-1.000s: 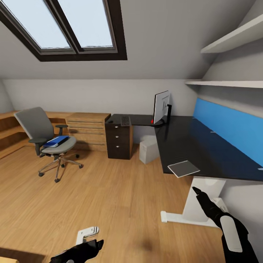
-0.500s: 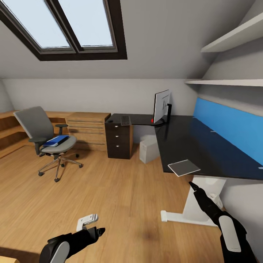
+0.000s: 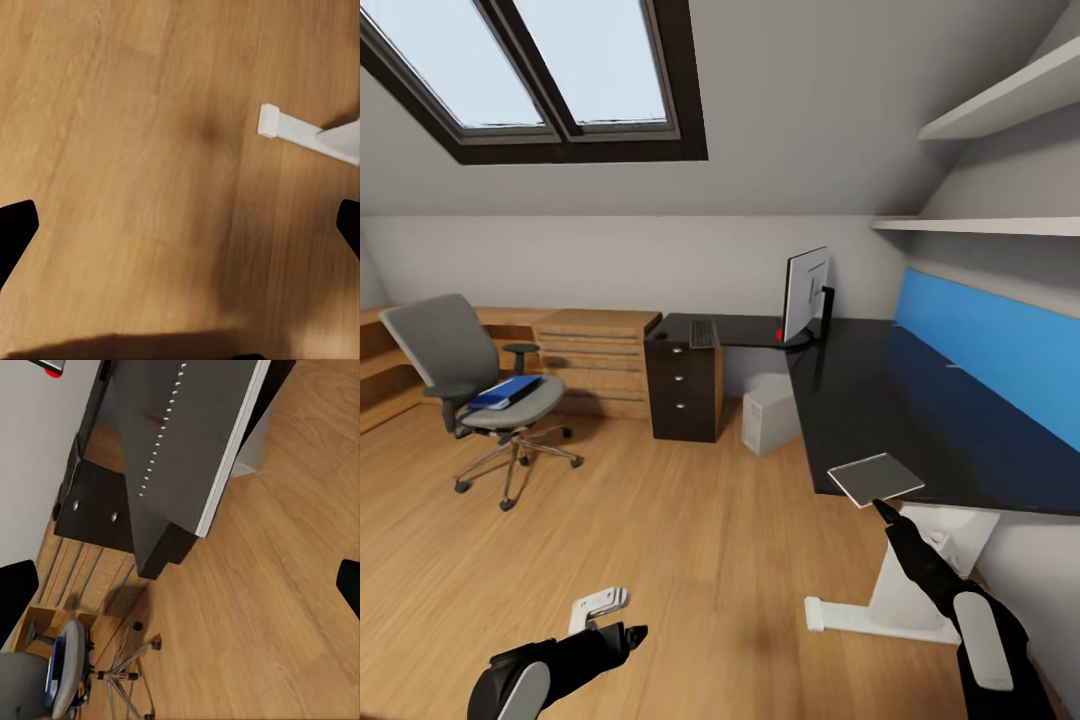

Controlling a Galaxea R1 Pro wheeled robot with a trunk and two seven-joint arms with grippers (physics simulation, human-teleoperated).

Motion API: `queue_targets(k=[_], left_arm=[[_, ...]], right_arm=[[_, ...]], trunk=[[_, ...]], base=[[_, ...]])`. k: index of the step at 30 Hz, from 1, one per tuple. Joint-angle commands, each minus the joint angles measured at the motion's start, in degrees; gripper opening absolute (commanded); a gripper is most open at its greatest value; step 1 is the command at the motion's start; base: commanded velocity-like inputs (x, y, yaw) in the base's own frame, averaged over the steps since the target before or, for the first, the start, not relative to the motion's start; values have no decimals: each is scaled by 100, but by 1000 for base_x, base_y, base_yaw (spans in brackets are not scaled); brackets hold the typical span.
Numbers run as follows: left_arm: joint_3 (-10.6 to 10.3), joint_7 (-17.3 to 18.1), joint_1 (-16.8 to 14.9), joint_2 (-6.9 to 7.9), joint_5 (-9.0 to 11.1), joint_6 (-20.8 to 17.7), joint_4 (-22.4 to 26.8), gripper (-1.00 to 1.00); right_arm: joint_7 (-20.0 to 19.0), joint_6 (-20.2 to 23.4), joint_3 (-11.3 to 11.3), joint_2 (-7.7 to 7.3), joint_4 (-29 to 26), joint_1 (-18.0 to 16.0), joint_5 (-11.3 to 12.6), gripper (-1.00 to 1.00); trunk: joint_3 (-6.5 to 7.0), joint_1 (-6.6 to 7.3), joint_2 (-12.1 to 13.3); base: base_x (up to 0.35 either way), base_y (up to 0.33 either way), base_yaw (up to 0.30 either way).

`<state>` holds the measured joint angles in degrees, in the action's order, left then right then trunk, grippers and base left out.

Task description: In the bedroom, organize the workspace by keeping the computer under the desk, ensuring the monitor is on the desk, placing the keyboard on the desk next to the monitor, placing the mouse on the desk next to the keyboard, moving the folder from the swivel chair onto the desk next to the mouse, stacking the notebook on top of the folder with the pen on top of the notebook, and positioning the swivel chair next to the desk.

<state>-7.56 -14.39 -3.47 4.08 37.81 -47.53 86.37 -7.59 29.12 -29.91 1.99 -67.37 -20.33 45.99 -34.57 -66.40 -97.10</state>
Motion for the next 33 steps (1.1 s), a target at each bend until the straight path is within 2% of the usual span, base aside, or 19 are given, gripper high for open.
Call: queue_targets(k=[1,3,5,7,8,13,16,26,33], left_arm=[[-29,-61,-4,3,59,-9,5,100],[-123,-76,-4,0,59,-3,0,100],[-362,-101,-4,3,53,5,-5,100],[-396,-104,-4,4,52,6,-6,100],[-402,-105,-4,4,52,6,-6,100],[-426,-107,-4,5,51,7,-6,100],[-435,-107,-4,5,57,14,-6,100],[-436,-96,-4,12,58,21,-2,100],[-436,-101,-4,11,59,18,0,100]], right_arm=[[-18,44,-24,6,37,-7,10,100],[-13,56,-24,-3,200,-7,12,100],[-19,79,-38,-64,609,-7,30,100],[-21,82,-44,-87,675,-7,51,100],[-22,83,-47,-94,688,-7,73,100],[-26,85,-41,-284,743,-7,678,100],[-31,92,-34,-363,757,-7,912,100],[-32,180,-45,-396,761,-7,1079,100],[-15,381,-42,-580,782,-7,1613,100]], trunk=[[-6,-2,-3],[-6,-2,-3],[-6,-2,-3],[-6,-2,-3],[-6,-2,-3],[-6,-2,-3],[-6,-2,-3],[-6,-2,-3],[-6,-2,-3]], base=[[195,0,0],[112,0,0],[42,0,0],[14,0,0],[9,0,0],[4,0,0],[0,0,0],[0,0,0],[0,0,0]])
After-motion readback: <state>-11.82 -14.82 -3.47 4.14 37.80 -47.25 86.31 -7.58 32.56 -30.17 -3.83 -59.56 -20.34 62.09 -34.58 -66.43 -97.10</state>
